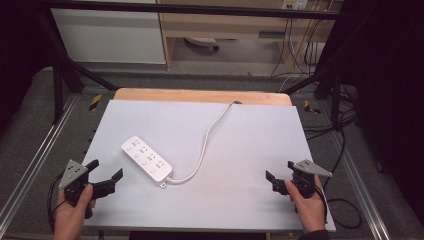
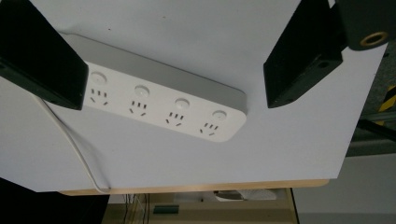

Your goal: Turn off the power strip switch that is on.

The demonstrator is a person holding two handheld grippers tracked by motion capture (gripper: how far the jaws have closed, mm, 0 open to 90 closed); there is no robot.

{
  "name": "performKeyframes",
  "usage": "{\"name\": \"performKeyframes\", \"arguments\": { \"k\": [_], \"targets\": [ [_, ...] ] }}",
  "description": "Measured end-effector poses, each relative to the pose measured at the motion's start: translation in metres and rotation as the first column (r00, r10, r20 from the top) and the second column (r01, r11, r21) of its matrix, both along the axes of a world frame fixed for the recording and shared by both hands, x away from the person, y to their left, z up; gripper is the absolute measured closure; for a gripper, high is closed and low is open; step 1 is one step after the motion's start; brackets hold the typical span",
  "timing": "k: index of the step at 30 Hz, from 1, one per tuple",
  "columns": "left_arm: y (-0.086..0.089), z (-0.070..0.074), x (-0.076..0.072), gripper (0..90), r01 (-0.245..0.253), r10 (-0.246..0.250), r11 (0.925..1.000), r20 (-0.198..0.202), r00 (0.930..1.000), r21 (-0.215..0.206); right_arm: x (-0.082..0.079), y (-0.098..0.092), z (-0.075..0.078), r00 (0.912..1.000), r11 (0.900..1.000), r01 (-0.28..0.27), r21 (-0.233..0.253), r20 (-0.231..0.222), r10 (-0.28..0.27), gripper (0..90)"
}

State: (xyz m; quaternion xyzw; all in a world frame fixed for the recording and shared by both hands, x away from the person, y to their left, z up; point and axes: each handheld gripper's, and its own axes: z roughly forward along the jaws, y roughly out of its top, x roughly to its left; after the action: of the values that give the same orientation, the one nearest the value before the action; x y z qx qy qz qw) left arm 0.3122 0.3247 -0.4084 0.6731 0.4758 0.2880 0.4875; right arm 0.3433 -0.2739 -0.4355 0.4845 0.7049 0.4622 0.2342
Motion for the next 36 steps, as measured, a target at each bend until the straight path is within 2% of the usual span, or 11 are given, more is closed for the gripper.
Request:
{"name": "performKeyframes", "arguments": {
  "k": [3, 8, 9, 11, 19, 23, 28, 29, 31, 34, 36],
  "targets": [
    [0.003, 0.005, -0.003, 6.8, -0.020, 0.020, 0.9996, 0.046, 0.9987, -0.019, -0.001, 0.002, 0.001, 1.0000, 1.000, -0.006, 0.004, 0.001, 0.006, 4.2],
    [0.005, 0.007, -0.006, 6.3, -0.006, 0.008, 0.9989, 0.056, 0.9984, -0.047, 0.000, 0.004, 0.001, 1.0000, 1.000, -0.008, 0.003, -0.003, 0.008, 3.4],
    [0.005, 0.008, -0.007, 5.4, 0.012, -0.009, 0.9987, 0.067, 0.9977, -0.050, 0.000, 0.003, 0.002, 0.9999, 1.000, -0.013, -0.004, 0.011, 0.013, 2.9],
    [0.004, 0.008, -0.007, 4.8, 0.013, -0.010, 0.9987, 0.072, 0.9974, -0.050, -0.001, 0.003, 0.002, 0.9998, 1.000, -0.014, -0.004, 0.018, 0.014, 2.8],
    [-0.003, 0.009, -0.008, 4.3, 0.024, -0.021, 0.9988, 0.054, 0.9983, -0.044, -0.002, 0.006, 0.003, 0.9990, 0.999, -0.036, -0.022, 0.024, 0.037, 3.1],
    [-0.004, 0.008, -0.009, 5.4, -0.004, 0.004, 1.0000, 0.036, 0.9994, -0.005, -0.004, 0.005, 0.005, 0.9981, 0.998, -0.051, -0.036, 0.032, 0.053, 2.9],
    [-0.004, 0.009, -0.008, 5.3, 0.003, -0.002, 0.9994, 0.030, 0.9995, -0.033, -0.004, 0.007, 0.006, 0.9970, 0.997, -0.067, -0.030, 0.037, 0.068, 3.1],
    [-0.004, 0.010, -0.007, 4.9, 0.010, -0.009, 0.9994, 0.030, 0.9995, -0.033, -0.005, 0.008, 0.006, 0.9966, 0.996, -0.073, -0.043, 0.034, 0.075, 2.5],
    [-0.006, 0.011, -0.004, 6.2, 0.007, -0.006, 0.9995, 0.026, 0.9996, -0.031, -0.008, 0.010, 0.004, 0.9974, 0.997, -0.065, -0.039, 0.029, 0.066, 2.3],
    [-0.009, 0.018, 0.000, 6.3, -0.004, 0.004, 0.9997, 0.025, 0.9997, -0.026, -0.008, 0.012, 0.001, 0.9976, 0.997, -0.066, -0.043, 0.014, 0.067, 2.5],
    [-0.010, 0.025, 0.003, 6.2, 0.000, 0.001, 0.9993, 0.037, 0.9993, -0.038, -0.008, 0.012, 0.001, 0.9977, 0.997, -0.068, -0.044, 0.005, 0.068, 2.6]
  ]
}}
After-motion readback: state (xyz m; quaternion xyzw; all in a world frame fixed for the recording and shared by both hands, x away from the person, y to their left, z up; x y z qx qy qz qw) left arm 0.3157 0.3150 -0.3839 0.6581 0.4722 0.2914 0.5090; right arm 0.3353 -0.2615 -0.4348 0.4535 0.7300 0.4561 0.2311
